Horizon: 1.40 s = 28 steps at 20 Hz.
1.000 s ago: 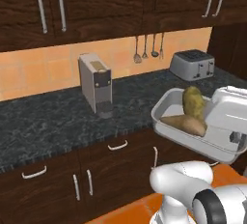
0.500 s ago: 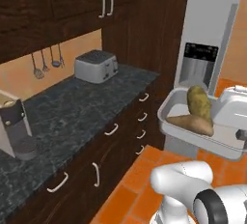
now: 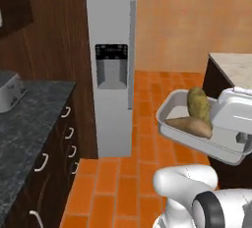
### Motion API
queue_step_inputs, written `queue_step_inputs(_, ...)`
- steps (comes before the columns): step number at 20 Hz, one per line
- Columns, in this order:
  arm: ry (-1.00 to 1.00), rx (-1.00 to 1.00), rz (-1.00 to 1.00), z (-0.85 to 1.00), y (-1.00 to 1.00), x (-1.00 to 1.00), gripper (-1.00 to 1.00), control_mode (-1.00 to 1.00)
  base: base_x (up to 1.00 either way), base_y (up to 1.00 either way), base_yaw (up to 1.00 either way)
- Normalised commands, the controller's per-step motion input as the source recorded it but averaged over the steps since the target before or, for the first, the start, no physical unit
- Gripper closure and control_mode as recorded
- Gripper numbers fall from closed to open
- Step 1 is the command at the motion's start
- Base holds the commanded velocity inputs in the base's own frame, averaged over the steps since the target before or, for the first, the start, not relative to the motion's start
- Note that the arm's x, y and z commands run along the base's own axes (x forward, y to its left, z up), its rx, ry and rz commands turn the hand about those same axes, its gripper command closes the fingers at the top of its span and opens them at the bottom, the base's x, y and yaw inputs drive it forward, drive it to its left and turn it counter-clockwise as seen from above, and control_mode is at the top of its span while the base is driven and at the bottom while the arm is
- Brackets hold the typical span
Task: Take the meat container that has the chicken drumstick and place it on the second highest rack of the freezer. Then take the vegetable container that has the potato and sweet potato and place it on the highest rack of the freezer.
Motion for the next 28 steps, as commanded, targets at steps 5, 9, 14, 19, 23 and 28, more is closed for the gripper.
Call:
queue_step_inputs(5, 0.00, 0.00, 0.00, 0.00, 0.00, 0.00, 1.00, 1.00, 0.65, -0.67, -0.47)
queue_step_inputs(9, 0.00, 0.00, 0.00, 0.00, 0.00, 0.00, 1.00, 1.00, 1.00, -0.51, -0.23)
queue_step_inputs(14, 0.00, 0.00, 0.00, 0.00, 0.00, 0.00, 1.00, 1.00, 1.00, -0.64, -0.19)
queue_step_inputs(19, 0.00, 0.00, 0.00, 0.00, 0.00, 0.00, 1.00, 1.00, 1.00, -0.38, -0.20)
queue_step_inputs(23, 0.00, 0.00, 0.00, 0.00, 0.00, 0.00, 1.00, 1.00, 1.00, -0.09, -0.20)
queue_step_inputs(28, 0.00, 0.00, 0.00, 0.00, 0.00, 0.00, 1.00, 1.00, 1.00, 0.00, -0.16)
